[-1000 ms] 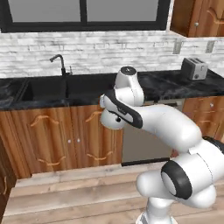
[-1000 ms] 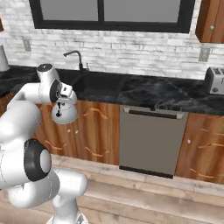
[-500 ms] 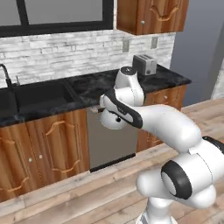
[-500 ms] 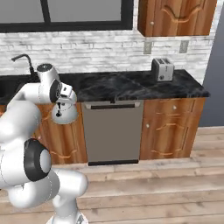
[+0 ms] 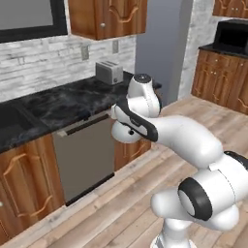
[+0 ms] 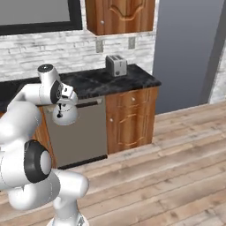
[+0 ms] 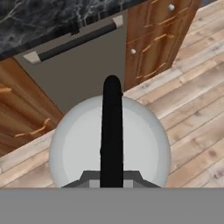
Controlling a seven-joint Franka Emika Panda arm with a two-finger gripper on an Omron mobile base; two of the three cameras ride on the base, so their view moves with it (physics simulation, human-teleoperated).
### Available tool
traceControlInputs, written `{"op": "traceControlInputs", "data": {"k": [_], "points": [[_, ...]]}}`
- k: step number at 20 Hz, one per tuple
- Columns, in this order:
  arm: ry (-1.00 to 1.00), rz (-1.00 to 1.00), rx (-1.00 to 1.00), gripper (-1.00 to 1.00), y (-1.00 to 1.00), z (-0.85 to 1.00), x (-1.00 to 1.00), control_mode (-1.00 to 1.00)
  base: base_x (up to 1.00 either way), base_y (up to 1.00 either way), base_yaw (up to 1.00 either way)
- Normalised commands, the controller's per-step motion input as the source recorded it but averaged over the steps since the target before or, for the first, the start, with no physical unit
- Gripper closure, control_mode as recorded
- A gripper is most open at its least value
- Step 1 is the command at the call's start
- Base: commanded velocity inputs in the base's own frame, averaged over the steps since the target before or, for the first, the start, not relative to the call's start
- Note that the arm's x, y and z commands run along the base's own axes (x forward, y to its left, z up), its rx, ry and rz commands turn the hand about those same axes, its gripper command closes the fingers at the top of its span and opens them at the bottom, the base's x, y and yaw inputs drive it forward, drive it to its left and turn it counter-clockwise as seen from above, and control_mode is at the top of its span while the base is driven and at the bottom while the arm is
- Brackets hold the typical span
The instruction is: The kettle is done boiling. Turn off the stove, then wait for 300 timesteps before moving the kettle to the dining table.
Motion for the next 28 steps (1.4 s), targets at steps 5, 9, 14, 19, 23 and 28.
{"op": "traceControlInputs", "data": {"k": [5,9,14,19,23,28], "points": [[0.00,0.00,0.00,1.00,0.00,0.00,0.00,1.00,0.00,-0.07,-0.48],[0.00,0.00,0.00,1.00,0.00,0.00,0.00,1.00,0.00,-0.07,-0.48],[0.00,0.00,0.00,1.00,0.00,0.00,0.00,1.00,0.00,-0.05,-0.48],[0.00,0.00,0.00,1.00,0.00,0.00,0.00,1.00,0.00,-0.01,-0.46],[0.00,0.00,0.00,1.00,0.00,0.00,0.00,1.00,0.05,0.00,-0.45],[0.00,0.00,0.00,1.00,0.00,0.00,0.00,1.00,0.36,0.14,-0.40]]}}
